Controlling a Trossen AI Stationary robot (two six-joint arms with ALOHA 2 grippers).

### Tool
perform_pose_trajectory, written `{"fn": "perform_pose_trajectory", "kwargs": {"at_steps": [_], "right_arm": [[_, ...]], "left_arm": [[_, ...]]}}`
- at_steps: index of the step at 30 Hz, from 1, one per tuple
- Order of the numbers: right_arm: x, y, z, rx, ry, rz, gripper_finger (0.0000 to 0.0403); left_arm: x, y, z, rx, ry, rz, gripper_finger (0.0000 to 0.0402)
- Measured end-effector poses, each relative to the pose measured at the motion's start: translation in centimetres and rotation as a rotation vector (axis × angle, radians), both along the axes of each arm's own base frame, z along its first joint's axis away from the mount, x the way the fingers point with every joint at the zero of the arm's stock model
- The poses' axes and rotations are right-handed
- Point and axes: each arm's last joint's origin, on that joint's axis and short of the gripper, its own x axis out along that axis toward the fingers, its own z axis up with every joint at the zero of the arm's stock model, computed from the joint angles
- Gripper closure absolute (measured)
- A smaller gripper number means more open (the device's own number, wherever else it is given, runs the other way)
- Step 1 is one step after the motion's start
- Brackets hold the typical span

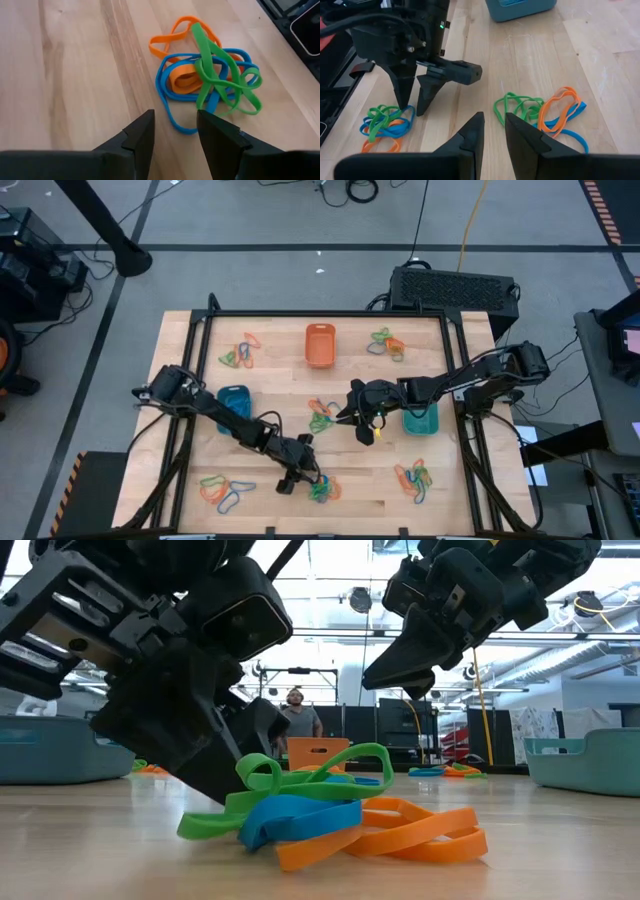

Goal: Sort rubber bands into baskets
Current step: Put the blue rubber band into the blue bin

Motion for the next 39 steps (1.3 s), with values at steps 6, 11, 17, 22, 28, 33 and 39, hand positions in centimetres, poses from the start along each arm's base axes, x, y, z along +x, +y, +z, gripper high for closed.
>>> {"fn": "perform_pose_trajectory", "kwargs": {"at_steps": [6,11,17,22,28,33,39], "right_arm": [[0.0,0.0,0.0,0.000,0.000,0.000,0.0332],[0.0,0.0,0.0,0.000,0.000,0.000,0.0332],[0.0,0.0,0.0,0.000,-0.001,0.000,0.0332],[0.0,0.0,0.1,0.000,-0.007,0.000,0.0332],[0.0,0.0,0.1,0.000,-0.009,0.000,0.0332],[0.0,0.0,0.1,0.000,-0.008,0.000,0.0332],[0.0,0.0,0.1,0.000,-0.007,0.000,0.0332]], "left_arm": [[0.1,-0.1,-0.2,-0.013,0.007,0.014,0.0299],[-0.1,0.1,0.1,-0.009,0.018,0.016,0.0380],[-0.3,0.2,1.0,-0.019,0.018,0.008,0.0394],[-0.8,0.7,3.2,0.019,-0.004,0.038,0.0398],[-1.6,1.2,6.7,0.061,-0.087,0.058,0.0399],[-2.5,1.6,9.4,0.087,-0.152,0.085,0.0399],[-4.7,2.6,11.4,0.183,-0.093,0.195,0.0399]]}}
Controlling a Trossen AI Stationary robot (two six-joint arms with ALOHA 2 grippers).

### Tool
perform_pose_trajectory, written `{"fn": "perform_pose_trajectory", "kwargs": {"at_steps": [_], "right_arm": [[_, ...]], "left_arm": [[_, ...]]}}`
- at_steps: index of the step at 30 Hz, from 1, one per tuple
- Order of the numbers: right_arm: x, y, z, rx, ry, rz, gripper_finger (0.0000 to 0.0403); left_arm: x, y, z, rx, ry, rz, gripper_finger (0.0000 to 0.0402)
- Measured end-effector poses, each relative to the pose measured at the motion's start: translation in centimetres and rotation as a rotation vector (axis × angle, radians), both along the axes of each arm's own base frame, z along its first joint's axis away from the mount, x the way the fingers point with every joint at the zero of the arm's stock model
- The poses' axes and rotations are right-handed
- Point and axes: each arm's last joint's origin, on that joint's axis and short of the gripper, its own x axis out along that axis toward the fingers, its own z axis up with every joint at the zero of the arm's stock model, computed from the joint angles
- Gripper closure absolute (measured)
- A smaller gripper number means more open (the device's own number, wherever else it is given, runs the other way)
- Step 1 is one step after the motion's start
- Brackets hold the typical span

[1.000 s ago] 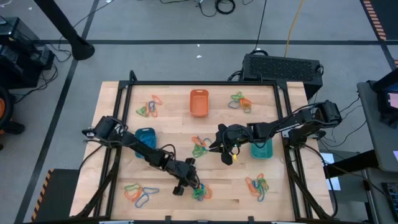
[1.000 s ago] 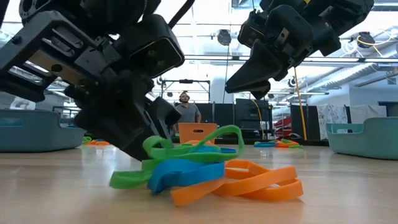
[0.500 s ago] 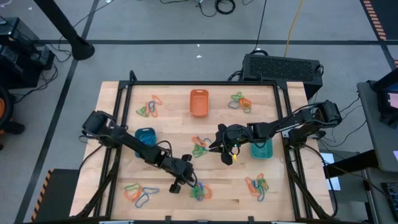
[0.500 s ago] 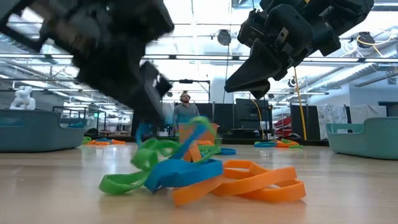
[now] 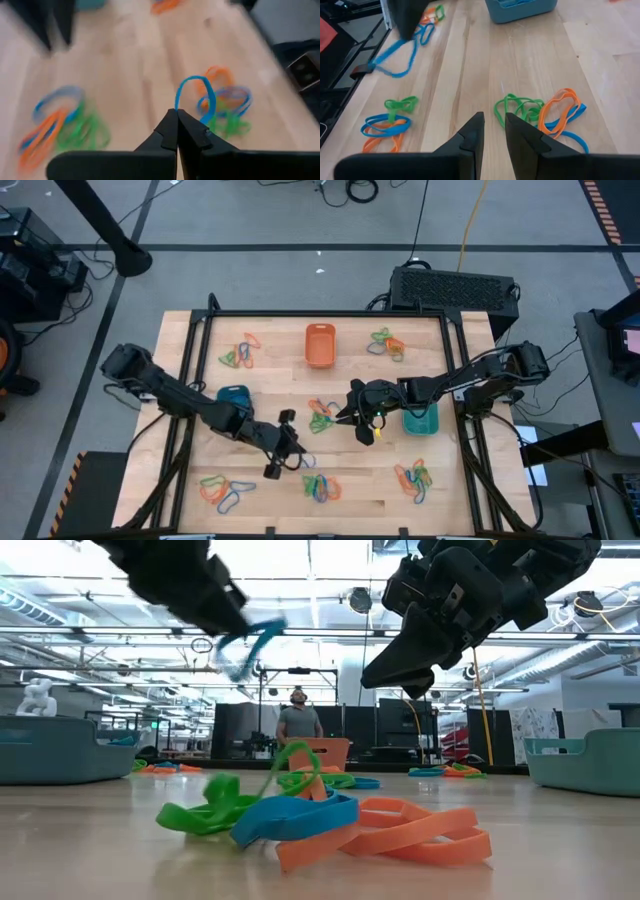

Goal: Sort rubber bands into baskets
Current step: Put the blue rubber band into the blue bin

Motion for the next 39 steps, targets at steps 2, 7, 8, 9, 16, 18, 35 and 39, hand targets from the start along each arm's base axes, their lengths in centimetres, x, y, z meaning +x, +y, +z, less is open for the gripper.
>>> {"fn": "perform_pose_trajectory", "kwargs": {"at_steps": [2,7,8,9,16,18,35,39], "right_arm": [[0.0,0.0,0.0,0.001,0.000,0.000,0.0332],[0.0,0.0,0.0,0.001,0.000,0.000,0.0332],[0.0,0.0,0.0,0.001,-0.001,0.000,0.0332],[0.0,0.0,0.0,0.001,-0.002,0.000,0.0332],[0.0,0.0,0.1,0.002,-0.006,-0.001,0.0332],[0.0,0.0,0.1,0.002,-0.006,-0.001,0.0332],[0.1,-0.3,0.0,-0.153,-0.023,-0.029,0.0332],[0.0,-0.3,0.1,-0.173,-0.030,-0.017,0.0332]], "left_arm": [[-0.8,0.4,0.3,-0.012,0.048,0.072,0.0400],[-3.7,1.9,0.3,-0.047,0.272,0.309,0.0400],[-4.3,2.3,0.3,-0.036,0.317,0.362,0.0400],[-4.9,2.6,0.3,-0.025,0.347,0.405,0.0400],[-8.0,4.1,0.1,0.043,0.556,0.659,0.0400],[-8.7,4.4,0.1,0.063,0.608,0.728,0.0400],[-10.4,6.4,0.1,0.034,0.855,0.956,0.0400],[-9.9,6.4,0.0,-0.049,0.849,0.950,0.0400]]}}
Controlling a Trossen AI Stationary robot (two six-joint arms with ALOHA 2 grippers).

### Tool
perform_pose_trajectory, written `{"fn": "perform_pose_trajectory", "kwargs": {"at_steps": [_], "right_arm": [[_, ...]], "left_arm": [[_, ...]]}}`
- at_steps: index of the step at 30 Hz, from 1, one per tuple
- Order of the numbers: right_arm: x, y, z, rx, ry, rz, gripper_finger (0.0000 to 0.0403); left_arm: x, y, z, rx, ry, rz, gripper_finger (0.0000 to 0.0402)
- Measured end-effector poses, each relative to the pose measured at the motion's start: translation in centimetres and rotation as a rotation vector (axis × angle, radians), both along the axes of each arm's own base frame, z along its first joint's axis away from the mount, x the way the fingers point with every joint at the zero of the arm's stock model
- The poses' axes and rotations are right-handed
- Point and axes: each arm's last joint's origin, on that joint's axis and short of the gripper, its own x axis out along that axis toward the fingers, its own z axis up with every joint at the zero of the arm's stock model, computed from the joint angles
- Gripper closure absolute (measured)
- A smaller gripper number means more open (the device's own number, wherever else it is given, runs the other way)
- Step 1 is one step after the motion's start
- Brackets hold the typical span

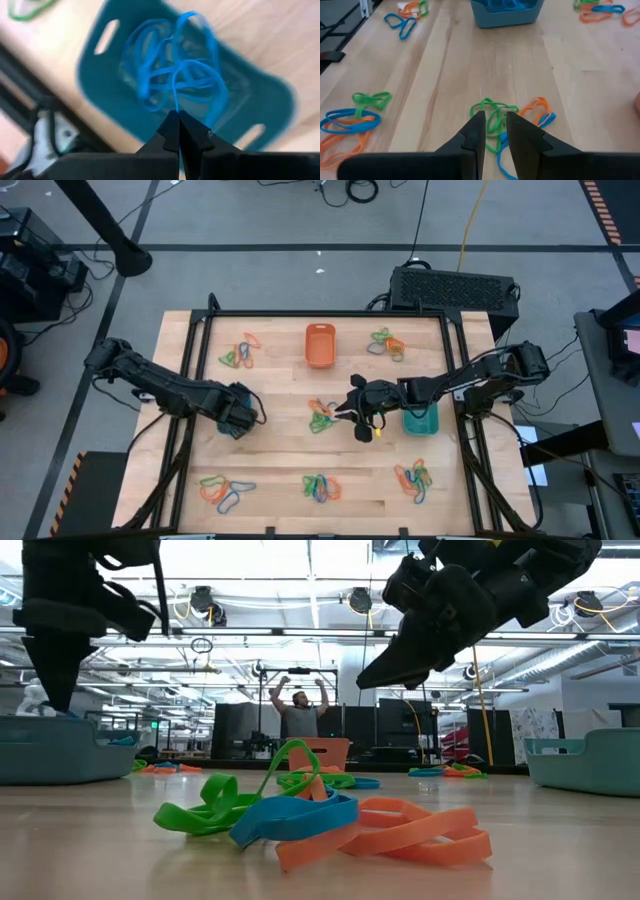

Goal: Sort rubber bands into baskets
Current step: Put the blue rubber band into the blue bin

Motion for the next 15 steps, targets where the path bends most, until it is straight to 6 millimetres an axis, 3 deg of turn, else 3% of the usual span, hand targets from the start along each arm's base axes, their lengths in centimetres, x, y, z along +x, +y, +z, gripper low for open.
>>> {"fn": "perform_pose_trajectory", "kwargs": {"at_steps": [11,15], "right_arm": [[-0.05,-0.08,0.00,0.075,0.029,-0.050,0.0332],[0.30,-0.39,0.90,0.102,0.169,-0.097,0.0332]], "left_arm": [[-0.12,0.91,-0.59,0.134,-0.009,-0.020,0.0398],[-0.10,1.00,-0.59,0.161,-0.005,-0.075,0.0370]]}}
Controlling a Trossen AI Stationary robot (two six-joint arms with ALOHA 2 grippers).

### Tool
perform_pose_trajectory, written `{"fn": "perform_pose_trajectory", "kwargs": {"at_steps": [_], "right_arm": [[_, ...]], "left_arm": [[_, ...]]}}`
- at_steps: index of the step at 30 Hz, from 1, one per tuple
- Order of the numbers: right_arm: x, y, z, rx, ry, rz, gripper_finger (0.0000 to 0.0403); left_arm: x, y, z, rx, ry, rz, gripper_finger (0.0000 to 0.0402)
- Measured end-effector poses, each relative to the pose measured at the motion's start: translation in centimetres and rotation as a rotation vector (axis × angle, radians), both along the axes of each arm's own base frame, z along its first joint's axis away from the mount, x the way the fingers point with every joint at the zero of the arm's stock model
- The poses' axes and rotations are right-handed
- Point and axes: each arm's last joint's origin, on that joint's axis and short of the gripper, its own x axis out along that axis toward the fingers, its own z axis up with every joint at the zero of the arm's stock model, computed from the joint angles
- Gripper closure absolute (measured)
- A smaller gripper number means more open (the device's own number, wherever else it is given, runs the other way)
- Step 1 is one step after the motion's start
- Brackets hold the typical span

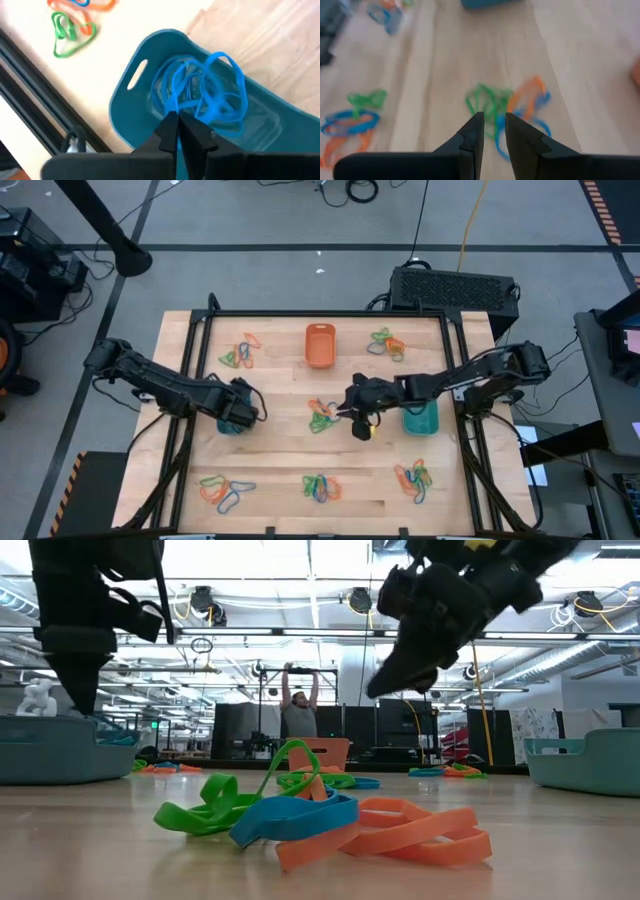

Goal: Sort rubber bands into baskets
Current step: Put the blue rubber band into the blue bin

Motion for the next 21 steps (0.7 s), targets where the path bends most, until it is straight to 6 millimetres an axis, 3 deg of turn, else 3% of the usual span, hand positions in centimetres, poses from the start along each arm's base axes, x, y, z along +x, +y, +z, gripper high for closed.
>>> {"fn": "perform_pose_trajectory", "kwargs": {"at_steps": [5,10,14,17,21], "right_arm": [[-0.2,0.0,0.8,0.055,0.161,-0.066,0.0332],[0.2,0.2,1.3,0.070,0.131,-0.071,0.0332],[0.1,0.2,1.3,0.067,0.136,-0.068,0.0332],[0.1,0.2,1.3,0.052,0.135,-0.054,0.0332],[0.2,0.1,1.2,0.006,0.131,-0.085,0.0332]], "left_arm": [[0.0,0.0,0.0,-0.001,0.031,-0.075,0.0312],[-0.7,0.2,0.1,0.021,0.105,-0.079,0.0264],[-1.0,0.2,0.3,0.052,0.115,-0.094,0.0251],[-0.4,-0.3,0.6,0.093,-0.019,-0.158,0.0249],[1.9,-1.6,1.5,0.117,-0.333,-0.278,0.0249]]}}
